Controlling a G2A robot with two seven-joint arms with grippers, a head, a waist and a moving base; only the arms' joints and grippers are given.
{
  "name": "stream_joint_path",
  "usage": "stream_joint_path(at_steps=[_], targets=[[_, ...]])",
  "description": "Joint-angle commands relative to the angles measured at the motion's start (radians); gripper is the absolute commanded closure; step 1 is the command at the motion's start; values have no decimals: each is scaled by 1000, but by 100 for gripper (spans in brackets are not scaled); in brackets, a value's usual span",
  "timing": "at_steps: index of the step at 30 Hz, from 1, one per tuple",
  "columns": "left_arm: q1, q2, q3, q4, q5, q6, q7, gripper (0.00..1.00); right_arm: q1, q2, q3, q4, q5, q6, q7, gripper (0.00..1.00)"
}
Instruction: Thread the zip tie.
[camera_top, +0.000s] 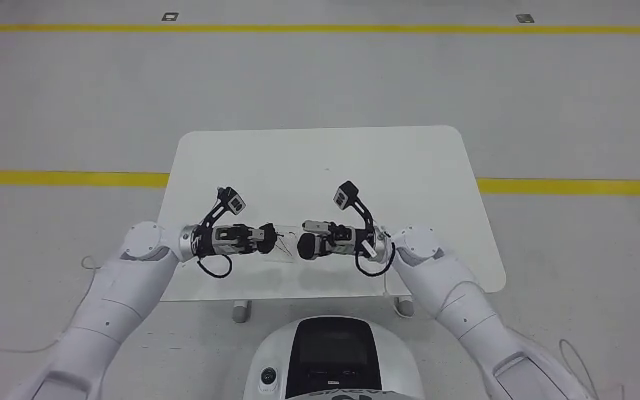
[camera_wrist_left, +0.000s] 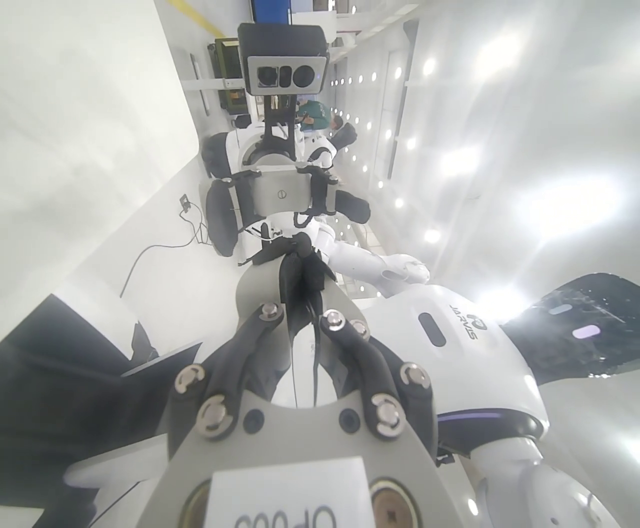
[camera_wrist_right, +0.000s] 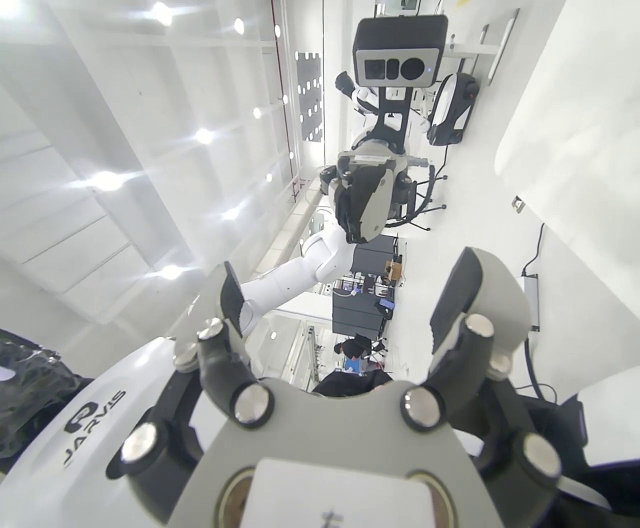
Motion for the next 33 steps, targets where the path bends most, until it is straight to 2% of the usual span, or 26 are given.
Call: stream_joint_path(at_steps=[1, 3, 4, 5, 7, 11, 16, 18, 22, 27, 30, 33], targets=[[4, -1, -4, 0, 1, 0, 0, 100, 3, -2, -5, -9, -9, 5, -24, 0], [10, -1, -13, 0, 0, 0, 0, 100, 8, -4, -12, -15, -11, 8, -40, 1], [13, -1, -17, 0, 0, 0, 0, 100, 11, -6, -16, -15, -10, 10, -42, 30], [16, -1, -22, 1, -2, 0, 0, 100, 15, -8, -23, -14, -9, 12, -45, 44], [21, -2, -27, -1, -6, 0, 0, 100, 22, -11, -31, -7, -6, 12, -51, 59], [25, -2, -30, -4, -12, 0, 0, 100, 36, -17, -46, 8, 0, 7, -49, 79], [25, -2, -30, -4, -12, 0, 0, 100, 48, -23, -62, 32, 8, -7, -31, 84], [25, -2, -30, -4, -12, 0, 0, 100, 51, -26, -68, 42, 10, -14, -26, 90], [25, -2, -30, -4, -12, 0, 0, 100, 62, -31, -80, 58, 9, -17, -18, 93], [25, -2, -30, -4, -12, 0, 0, 100, 70, -35, -84, 71, -3, -17, -22, 90], [25, -2, -30, -4, -12, 0, 0, 100, 72, -36, -82, 79, -14, -17, -32, 79], [25, -2, -30, -4, -12, 0, 0, 100, 72, -38, -81, 81, -16, -17, -35, 77]])
